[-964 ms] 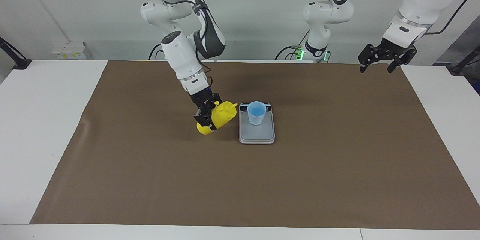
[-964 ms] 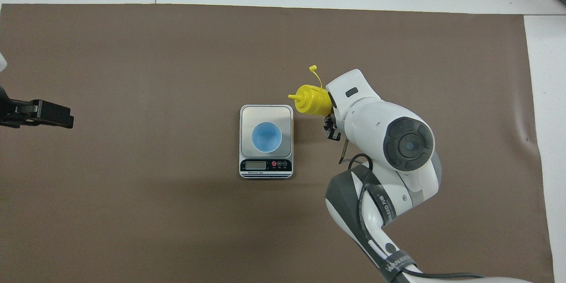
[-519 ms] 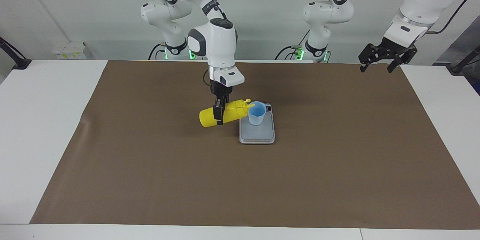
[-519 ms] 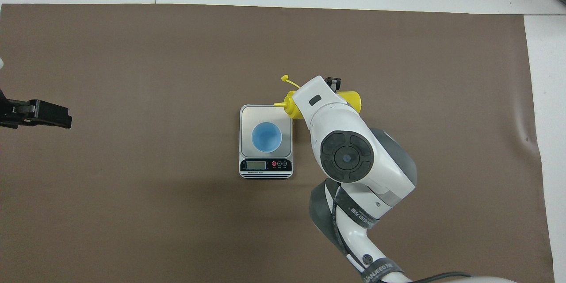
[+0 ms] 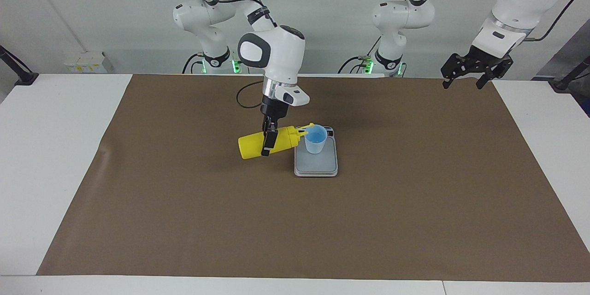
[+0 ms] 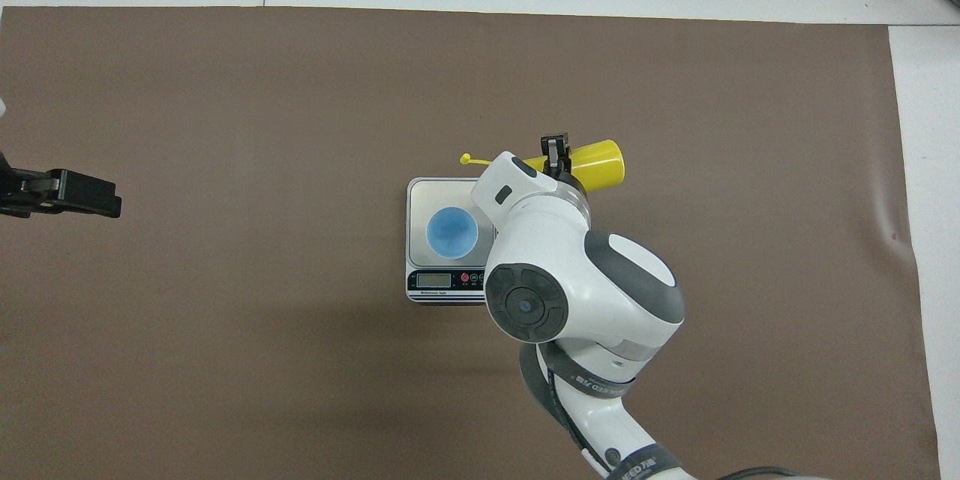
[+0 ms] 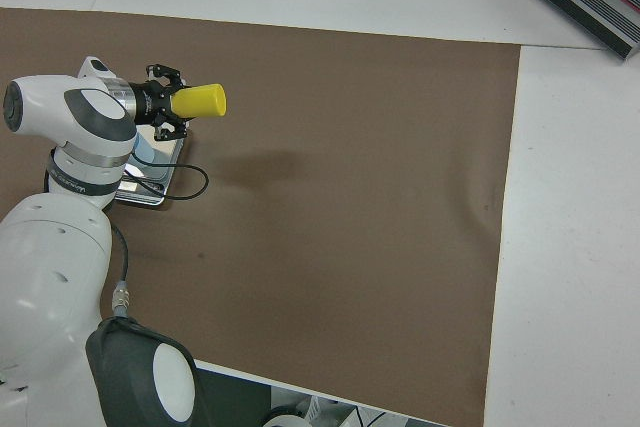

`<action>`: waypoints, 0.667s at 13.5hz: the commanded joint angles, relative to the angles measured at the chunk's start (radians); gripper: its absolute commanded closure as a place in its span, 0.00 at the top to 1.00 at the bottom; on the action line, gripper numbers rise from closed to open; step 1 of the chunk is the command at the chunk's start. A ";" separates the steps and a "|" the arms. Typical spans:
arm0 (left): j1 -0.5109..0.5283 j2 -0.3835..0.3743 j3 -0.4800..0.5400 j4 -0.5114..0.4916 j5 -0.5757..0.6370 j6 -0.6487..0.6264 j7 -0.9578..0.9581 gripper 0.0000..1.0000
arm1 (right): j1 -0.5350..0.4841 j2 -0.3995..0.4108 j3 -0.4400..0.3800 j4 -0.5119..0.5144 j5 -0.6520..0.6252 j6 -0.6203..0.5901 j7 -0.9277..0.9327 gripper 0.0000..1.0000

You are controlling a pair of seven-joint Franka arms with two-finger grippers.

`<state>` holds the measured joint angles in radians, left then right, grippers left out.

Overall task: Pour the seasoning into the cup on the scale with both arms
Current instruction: 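Tilt the yellow bottle nozzle down into the blue cup with the right gripper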

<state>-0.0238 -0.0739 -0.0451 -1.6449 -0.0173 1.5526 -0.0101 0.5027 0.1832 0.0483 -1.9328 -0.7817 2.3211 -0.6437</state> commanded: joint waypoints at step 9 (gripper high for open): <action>-0.002 -0.020 0.011 -0.015 -0.010 -0.008 -0.008 1.00 | 0.117 0.027 0.002 0.017 -0.394 -0.180 0.018 0.00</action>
<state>-0.0220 -0.0740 -0.0418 -1.6450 -0.0173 1.5525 -0.0105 0.5936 0.1960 0.0490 -1.9336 -1.0939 2.1789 -0.6435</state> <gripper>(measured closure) 0.000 0.463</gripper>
